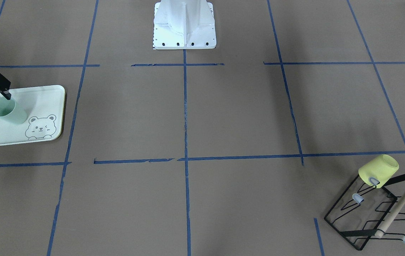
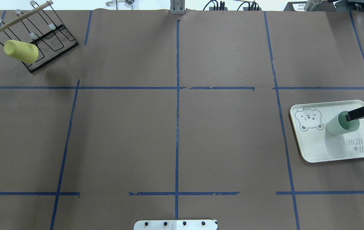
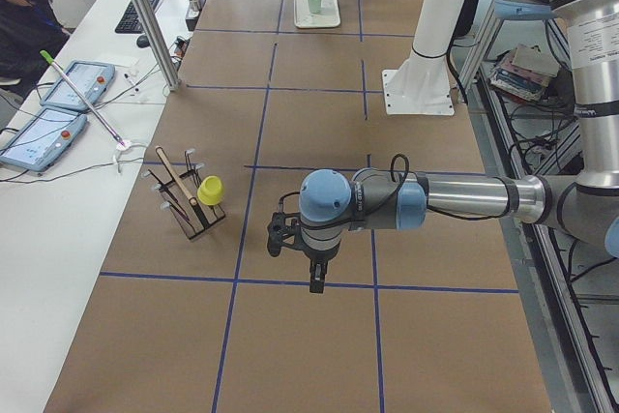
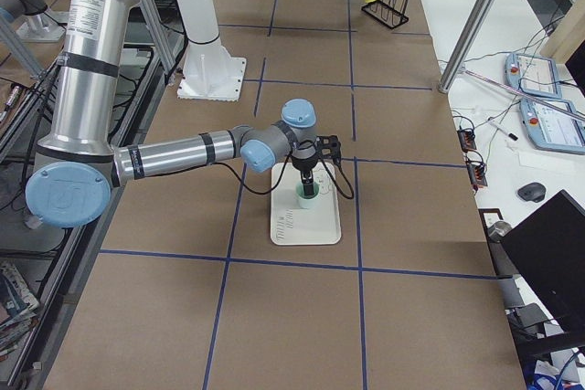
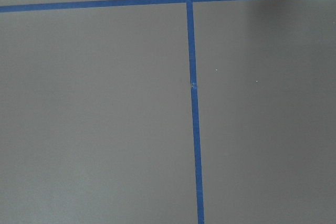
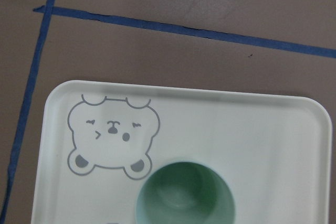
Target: Left arm grabs green cup and hands to right arm on tray
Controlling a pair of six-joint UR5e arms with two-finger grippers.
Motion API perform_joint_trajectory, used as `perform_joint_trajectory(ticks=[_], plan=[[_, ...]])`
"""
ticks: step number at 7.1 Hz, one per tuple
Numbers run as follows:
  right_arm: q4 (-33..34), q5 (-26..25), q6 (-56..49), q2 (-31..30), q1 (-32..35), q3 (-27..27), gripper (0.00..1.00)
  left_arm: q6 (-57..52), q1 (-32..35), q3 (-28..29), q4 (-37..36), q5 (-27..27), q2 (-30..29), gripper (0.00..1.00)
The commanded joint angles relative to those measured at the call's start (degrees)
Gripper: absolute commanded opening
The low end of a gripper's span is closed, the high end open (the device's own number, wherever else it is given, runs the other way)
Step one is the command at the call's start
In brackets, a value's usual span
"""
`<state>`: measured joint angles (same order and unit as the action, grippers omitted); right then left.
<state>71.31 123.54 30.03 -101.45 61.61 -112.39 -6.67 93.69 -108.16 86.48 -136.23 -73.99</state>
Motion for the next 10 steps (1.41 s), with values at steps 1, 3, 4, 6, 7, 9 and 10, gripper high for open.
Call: perform_joint_trajectory(ticks=[1, 3, 4, 6, 7, 9, 10], plan=[[17.5, 1.2, -19.5, -0.2, 7.8, -5.6, 1.0, -0.1, 0.0, 0.2, 0.1, 0.0, 0.0, 1.0], [17.7, 8.6, -32.7, -4.0, 17.5, -1.8, 1.0, -0.3, 0.0, 1.0, 0.0, 0.1, 0.0, 1.0], [18.8, 11.8, -38.8, -4.8, 23.8, 1.2, 1.0, -0.3, 0.0, 1.0, -0.1, 0.2, 0.2, 1.0], [20.5, 12.4, -38.9, -6.7, 25.7, 3.2, 1.0, -0.5, 0.0, 1.6, 0.1, 0.3, 0.4, 1.0], [20.4, 12.9, -38.5, -6.8, 25.7, 3.8, 1.0, -0.3, 0.1, 1.5, -0.2, -0.3, 0.5, 1.0], [20.4, 13.1, -37.4, -6.6, 25.7, 4.5, 1.0, -0.4, 0.0, 1.4, -0.9, 0.4, 0.4, 1.0], [20.4, 13.3, -37.4, -6.6, 25.7, 4.4, 1.0, -0.5, 0.0, 1.3, -0.9, 0.4, 0.4, 1.0]])
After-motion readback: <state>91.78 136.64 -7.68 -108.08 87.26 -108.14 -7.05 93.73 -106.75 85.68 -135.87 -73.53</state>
